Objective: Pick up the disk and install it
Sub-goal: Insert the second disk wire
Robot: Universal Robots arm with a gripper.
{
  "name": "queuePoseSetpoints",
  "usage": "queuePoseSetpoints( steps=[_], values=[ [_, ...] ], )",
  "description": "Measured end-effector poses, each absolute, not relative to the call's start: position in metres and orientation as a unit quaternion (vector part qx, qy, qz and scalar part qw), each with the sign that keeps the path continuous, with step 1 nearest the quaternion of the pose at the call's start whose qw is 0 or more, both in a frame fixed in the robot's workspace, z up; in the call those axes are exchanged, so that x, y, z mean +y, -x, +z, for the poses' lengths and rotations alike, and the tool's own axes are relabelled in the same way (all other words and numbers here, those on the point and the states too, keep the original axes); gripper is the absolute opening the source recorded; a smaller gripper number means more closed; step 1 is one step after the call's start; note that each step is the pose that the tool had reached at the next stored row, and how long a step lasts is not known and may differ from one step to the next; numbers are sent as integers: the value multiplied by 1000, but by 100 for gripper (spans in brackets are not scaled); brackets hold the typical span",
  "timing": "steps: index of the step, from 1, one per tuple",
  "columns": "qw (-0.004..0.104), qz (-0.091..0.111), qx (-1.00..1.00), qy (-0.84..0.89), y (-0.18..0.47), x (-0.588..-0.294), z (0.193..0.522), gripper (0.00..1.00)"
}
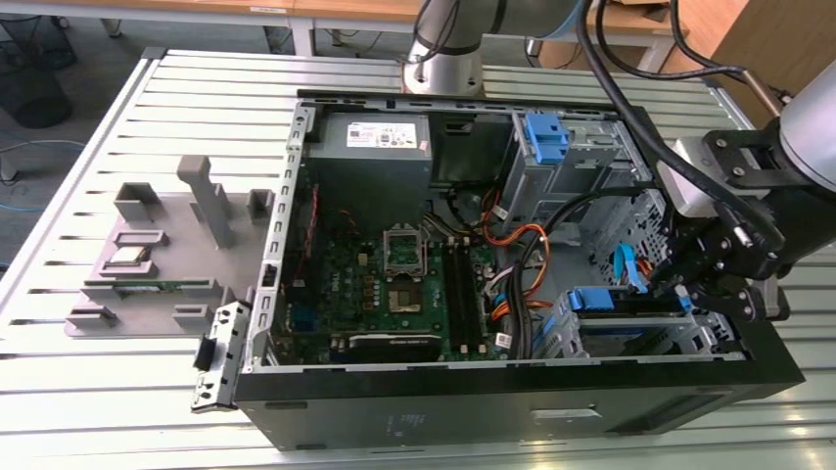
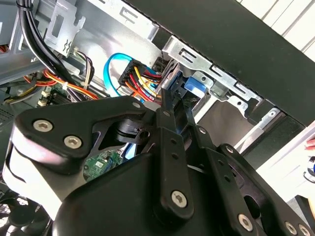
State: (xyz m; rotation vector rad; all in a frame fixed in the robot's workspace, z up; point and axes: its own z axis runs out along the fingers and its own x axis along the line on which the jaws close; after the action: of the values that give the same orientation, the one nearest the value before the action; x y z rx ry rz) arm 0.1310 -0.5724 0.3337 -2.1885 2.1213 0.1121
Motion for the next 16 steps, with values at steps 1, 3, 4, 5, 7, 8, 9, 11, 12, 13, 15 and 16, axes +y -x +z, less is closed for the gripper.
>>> queuePoseSetpoints(
  steps=[1,3,4,5,7,8,9,11,12,13,15,16],
  values=[
    [46,37,695,717,-131,-572,334,24],
    [46,37,695,717,-130,-572,334,24],
    [46,37,695,717,-130,-572,334,24],
    [46,36,695,717,-130,-572,333,24],
    [45,36,695,717,-130,-572,333,24],
    [45,36,695,717,-130,-572,333,24],
    [45,36,695,717,-130,-572,333,24],
    [45,36,695,717,-130,-572,333,24],
    [45,36,695,717,-130,-572,333,24],
    [45,36,695,717,-130,-572,333,24],
    [45,36,695,717,-130,-572,333,24],
    [45,36,695,717,-130,-572,333,24]
  ],
)
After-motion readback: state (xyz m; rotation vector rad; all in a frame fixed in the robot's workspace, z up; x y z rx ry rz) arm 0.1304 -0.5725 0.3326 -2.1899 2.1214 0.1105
